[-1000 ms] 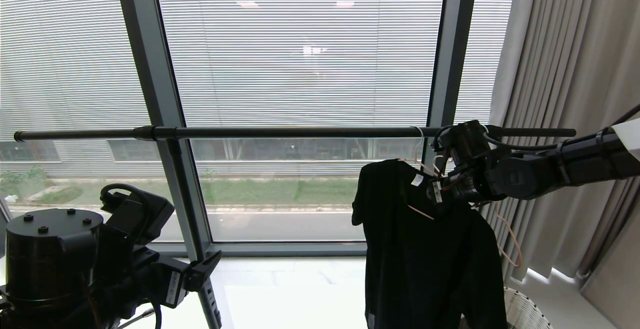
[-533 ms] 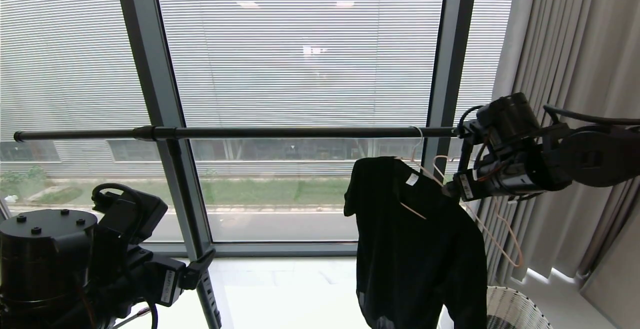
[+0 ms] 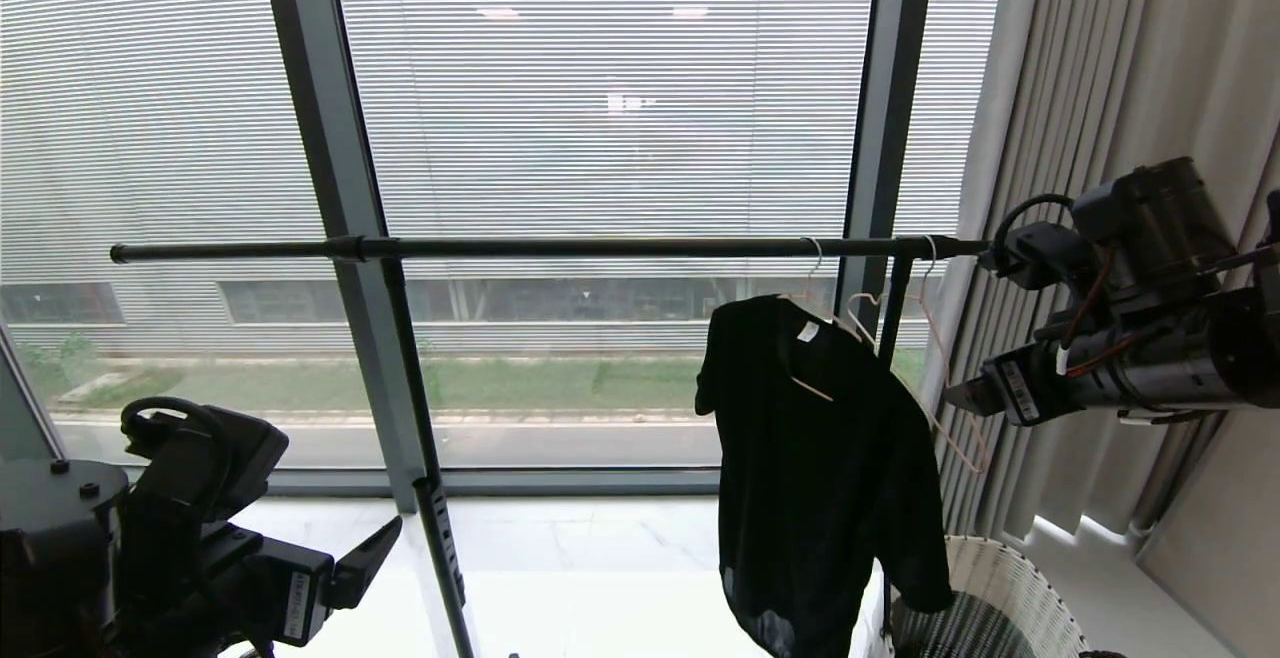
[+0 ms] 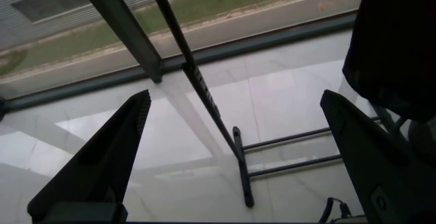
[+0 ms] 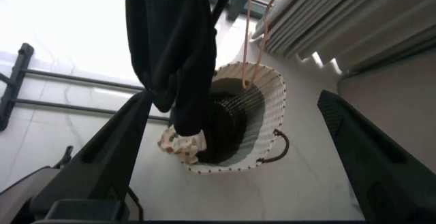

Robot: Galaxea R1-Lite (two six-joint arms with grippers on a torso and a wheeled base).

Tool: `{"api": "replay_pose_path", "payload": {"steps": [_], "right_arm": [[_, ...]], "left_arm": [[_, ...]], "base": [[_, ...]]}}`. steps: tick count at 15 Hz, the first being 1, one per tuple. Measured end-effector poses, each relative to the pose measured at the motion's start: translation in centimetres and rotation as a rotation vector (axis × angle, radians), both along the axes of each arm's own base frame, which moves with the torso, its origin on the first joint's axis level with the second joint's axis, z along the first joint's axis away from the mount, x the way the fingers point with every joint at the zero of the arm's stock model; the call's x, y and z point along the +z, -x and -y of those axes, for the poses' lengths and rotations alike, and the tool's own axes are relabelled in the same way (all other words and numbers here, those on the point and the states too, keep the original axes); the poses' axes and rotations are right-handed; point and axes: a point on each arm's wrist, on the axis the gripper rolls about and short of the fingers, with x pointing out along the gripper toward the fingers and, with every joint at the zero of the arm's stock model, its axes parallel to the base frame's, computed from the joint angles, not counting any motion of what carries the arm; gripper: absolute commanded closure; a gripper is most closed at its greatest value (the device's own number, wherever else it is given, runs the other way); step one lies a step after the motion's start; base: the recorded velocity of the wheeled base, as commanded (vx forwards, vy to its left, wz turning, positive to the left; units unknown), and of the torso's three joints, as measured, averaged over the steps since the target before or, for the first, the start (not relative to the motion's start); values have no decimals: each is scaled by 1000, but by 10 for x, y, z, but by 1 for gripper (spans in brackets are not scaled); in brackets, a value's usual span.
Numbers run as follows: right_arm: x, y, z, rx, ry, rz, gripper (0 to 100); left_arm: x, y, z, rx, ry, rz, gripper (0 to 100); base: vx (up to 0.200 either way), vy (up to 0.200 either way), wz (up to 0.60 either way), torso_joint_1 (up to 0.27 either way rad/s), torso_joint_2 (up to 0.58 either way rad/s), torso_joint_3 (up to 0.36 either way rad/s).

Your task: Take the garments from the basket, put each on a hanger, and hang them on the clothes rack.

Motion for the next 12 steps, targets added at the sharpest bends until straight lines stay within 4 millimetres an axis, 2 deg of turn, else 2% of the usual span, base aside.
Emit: {"api": "replay_pose_path", "payload": {"steps": [3, 7, 12], "right_arm": [[6, 12, 7, -8, 12, -14, 0], [14, 38, 23, -28, 32, -29, 0], [4, 73, 41, -45, 54, -35, 0]], "left_arm": [[-2, 4, -8, 46, 3, 3, 0], [1, 10, -26, 166, 22, 37, 0], [-2, 26, -33, 199, 28, 67, 0]], "base": [[-200, 0, 0, 6, 1, 1], [0, 0, 0, 0, 0, 0], [0, 0, 0, 0, 0, 0]]}}
